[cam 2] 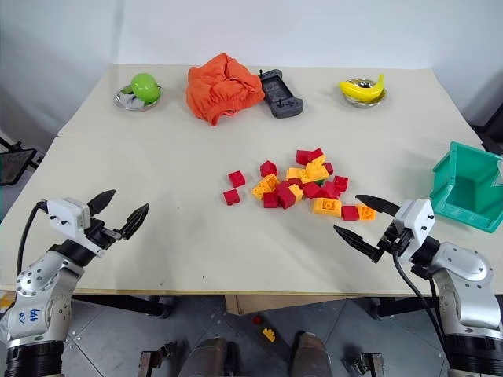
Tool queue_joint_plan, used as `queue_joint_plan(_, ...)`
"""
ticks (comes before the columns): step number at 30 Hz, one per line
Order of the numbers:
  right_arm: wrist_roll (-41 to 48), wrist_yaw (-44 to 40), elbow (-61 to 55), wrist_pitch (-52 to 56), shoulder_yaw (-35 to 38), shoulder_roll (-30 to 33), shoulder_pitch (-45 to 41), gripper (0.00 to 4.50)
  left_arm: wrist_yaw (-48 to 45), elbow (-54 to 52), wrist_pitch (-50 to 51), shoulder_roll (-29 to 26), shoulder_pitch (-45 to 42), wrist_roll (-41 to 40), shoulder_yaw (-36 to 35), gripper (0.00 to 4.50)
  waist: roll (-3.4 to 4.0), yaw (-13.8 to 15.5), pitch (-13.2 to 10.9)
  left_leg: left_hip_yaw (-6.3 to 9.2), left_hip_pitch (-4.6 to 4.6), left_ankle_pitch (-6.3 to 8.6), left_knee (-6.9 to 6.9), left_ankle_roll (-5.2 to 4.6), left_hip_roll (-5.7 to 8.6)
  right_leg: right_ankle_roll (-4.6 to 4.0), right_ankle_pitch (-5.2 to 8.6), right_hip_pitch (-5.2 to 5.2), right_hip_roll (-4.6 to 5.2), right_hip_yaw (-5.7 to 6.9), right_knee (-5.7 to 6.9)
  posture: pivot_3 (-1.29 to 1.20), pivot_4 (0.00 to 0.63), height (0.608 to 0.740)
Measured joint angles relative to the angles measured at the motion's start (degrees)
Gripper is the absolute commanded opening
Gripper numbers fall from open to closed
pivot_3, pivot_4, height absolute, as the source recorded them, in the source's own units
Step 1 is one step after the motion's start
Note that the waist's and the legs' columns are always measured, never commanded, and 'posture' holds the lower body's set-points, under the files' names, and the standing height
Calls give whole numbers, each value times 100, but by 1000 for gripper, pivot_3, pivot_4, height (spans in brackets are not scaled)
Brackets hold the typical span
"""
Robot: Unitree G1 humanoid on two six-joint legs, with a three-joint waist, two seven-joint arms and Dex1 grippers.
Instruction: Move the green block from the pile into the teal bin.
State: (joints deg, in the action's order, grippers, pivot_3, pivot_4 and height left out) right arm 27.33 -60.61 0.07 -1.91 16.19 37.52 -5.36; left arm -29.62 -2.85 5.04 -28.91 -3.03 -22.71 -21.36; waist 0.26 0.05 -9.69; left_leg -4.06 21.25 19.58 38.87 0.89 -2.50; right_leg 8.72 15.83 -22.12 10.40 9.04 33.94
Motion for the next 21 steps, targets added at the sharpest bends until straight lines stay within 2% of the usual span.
queue_joint_plan(4,-30,8,-12,26,0,0,0,4463,-44,-81,97,1,-25,-75,0,4500,0,2,0,0,0,0,0,0,0,0,0,0,0,0,0,0,150,740)
queue_joint_plan(6,16,5,-142,201,-27,2,-5,4463,-542,-144,-2,-88,-13,-236,62,4500,0,-2,0,0,0,0,1,0,0,0,0,-1,0,0,2,0,150,740)
queue_joint_plan(9,137,-84,-558,553,-284,98,-47,3882,-1428,-399,-27,-520,73,-317,425,4500,1,-7,0,-1,1,0,0,1,-2,-1,0,-3,-3,-1,2,0,150,740)
queue_joint_plan(14,111,0,-1462,1354,-1191,129,-260,2235,-2693,-629,-119,-897,177,-341,1137,4500,2,-12,-1,-4,3,2,0,5,-9,-6,3,-12,-8,-4,5,0,150,740)
queue_joint_plan(20,-459,687,-1509,2051,-2223,-437,-1130,175,-2988,-508,-231,-797,76,-302,1408,4500,1,-15,-1,-11,10,2,2,5,-10,-8,2,-26,-9,-11,15,0,150,740)
queue_joint_plan(21,-677,927,-1283,2077,-2398,-704,-1429,34,-2983,-454,-269,-756,35,-275,1432,4500,1,-26,-1,-12,9,2,4,6,-10,-8,2,-27,-9,-12,17,0,150,740)
